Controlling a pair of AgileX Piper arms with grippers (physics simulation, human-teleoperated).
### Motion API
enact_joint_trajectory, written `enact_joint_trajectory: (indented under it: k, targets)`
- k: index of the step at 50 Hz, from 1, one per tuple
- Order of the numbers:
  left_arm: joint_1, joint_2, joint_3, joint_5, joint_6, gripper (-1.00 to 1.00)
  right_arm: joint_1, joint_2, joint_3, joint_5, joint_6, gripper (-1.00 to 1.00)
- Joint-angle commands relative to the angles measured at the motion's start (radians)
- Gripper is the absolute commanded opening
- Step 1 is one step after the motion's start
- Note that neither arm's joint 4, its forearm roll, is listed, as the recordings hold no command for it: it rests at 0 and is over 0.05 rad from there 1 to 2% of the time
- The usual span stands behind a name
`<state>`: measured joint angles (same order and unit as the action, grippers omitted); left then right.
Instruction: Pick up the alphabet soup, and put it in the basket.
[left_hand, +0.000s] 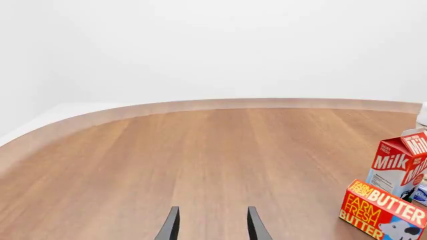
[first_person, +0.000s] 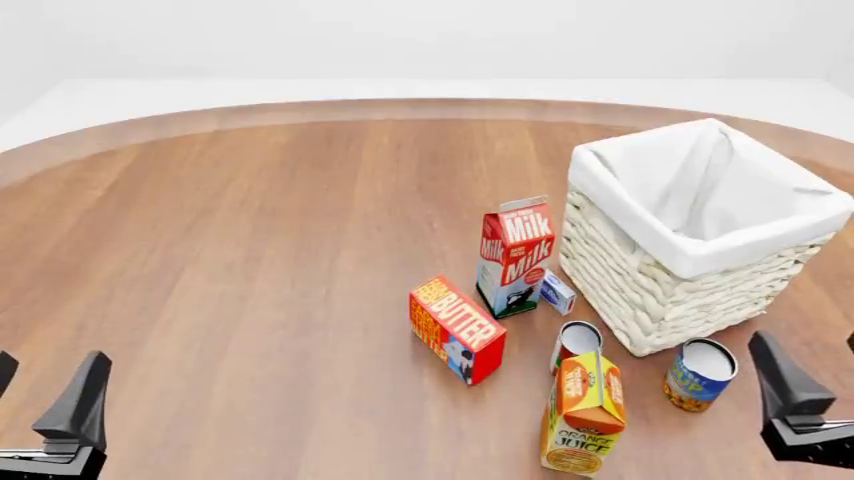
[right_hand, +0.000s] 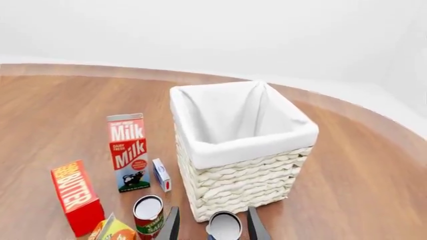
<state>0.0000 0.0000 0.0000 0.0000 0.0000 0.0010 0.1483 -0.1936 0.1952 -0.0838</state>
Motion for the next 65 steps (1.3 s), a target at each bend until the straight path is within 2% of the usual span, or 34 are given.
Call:
enact_joint_trajectory:
  k: [1,20,29,45,51,65]
  targets:
    - [0.0,0.0,0.0,0.0,0.0,1.0,-0.017,0.044,0.008,-0.011,-0.004,1.0]
    - [0.0,0.0,0.0,0.0,0.0,1.0,-0.041,0.138,0.053,-0.082,-0.01,1.0]
    - [0.0,0.0,0.0,0.0,0.0,1.0,-0.041,0.205,0.09,-0.156,0.006,1.0]
    - [0.0,0.0,0.0,0.0,0.0,1.0,-0.047,0.357,0.162,-0.342,0.029,1.0]
    - [0.0,0.0,0.0,0.0,0.0,1.0,-0.049,0.45,0.182,-0.442,0.031,1.0]
    - [0.0,0.0,0.0,0.0,0.0,1.0,-0.068,0.572,0.193,-0.563,0.028,1.0]
